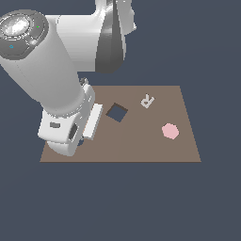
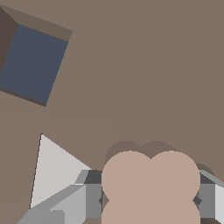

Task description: Insert a designated object into the corresponding slot on a board.

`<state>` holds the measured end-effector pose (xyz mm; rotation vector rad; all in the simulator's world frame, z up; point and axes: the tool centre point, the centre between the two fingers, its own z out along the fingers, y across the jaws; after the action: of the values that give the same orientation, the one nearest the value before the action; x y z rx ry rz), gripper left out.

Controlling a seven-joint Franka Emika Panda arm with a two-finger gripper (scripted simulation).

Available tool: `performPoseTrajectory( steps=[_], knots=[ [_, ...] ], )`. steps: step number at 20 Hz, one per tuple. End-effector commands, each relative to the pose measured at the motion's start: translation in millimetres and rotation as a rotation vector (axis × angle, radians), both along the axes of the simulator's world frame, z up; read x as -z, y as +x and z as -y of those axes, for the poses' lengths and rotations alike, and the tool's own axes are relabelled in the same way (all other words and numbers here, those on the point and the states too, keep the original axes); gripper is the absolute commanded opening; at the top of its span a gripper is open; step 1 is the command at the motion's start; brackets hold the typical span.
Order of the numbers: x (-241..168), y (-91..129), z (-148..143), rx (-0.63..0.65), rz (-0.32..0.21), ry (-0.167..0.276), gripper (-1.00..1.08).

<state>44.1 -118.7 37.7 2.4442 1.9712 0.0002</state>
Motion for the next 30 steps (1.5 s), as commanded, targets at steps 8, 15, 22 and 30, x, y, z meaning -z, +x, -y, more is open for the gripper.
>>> performPoseTrajectory(
  steps=[8, 15, 22, 30],
  knots=[
    [-1, 11, 18, -0.348, 0.0, -0.001, -1.0],
    [-2, 22, 27, -0.574, 0.0, -0.001, -1.0],
    [-2, 31, 31, -0.736, -0.001, -0.002, -1.0],
    [-3, 37, 33, -0.847, -0.001, -0.002, -1.0]
  ],
)
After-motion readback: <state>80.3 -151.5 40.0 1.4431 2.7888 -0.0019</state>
